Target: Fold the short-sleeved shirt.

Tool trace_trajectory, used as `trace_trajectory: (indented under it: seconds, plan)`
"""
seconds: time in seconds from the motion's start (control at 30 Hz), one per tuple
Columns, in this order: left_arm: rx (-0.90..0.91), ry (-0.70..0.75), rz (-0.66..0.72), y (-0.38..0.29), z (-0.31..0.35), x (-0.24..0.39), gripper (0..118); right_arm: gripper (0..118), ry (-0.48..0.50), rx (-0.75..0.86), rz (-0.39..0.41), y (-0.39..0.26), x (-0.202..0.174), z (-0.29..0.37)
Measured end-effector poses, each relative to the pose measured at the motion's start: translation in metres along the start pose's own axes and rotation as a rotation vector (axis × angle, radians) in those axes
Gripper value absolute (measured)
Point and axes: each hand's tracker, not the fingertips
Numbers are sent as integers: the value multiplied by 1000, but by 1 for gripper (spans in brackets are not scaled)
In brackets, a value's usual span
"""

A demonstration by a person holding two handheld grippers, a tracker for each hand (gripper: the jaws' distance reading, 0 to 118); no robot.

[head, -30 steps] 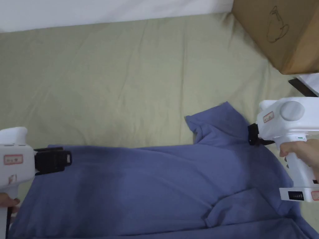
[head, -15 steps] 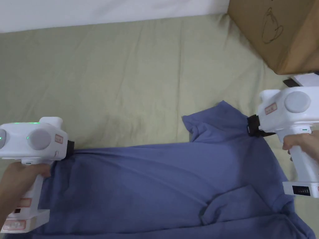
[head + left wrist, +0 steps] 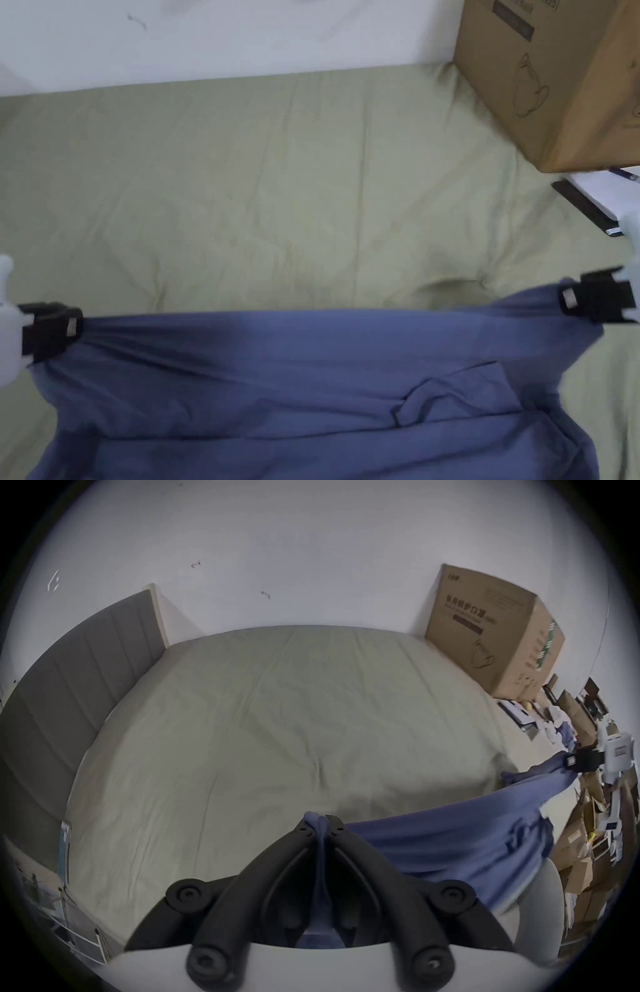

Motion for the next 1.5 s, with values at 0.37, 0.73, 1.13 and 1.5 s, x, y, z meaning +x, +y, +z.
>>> trace_trajectory:
  seconds: [0.37,0.73,1.13,1.5]
  plan:
    - [-305,13,14,-162,-39,3,3,18,-42,-205,-24,-165,-16,-49]
    - [-157,-88,188,-142,11,-18,99,90,-103,26,90,-122,-63,29]
    - [9,-151,538,-166,59,-74,0,0,117,174,30,-103,-179,-2]
    - [-42,-406,750,-168,-10,-113,111,0,225,110,95,-107,-227,-27]
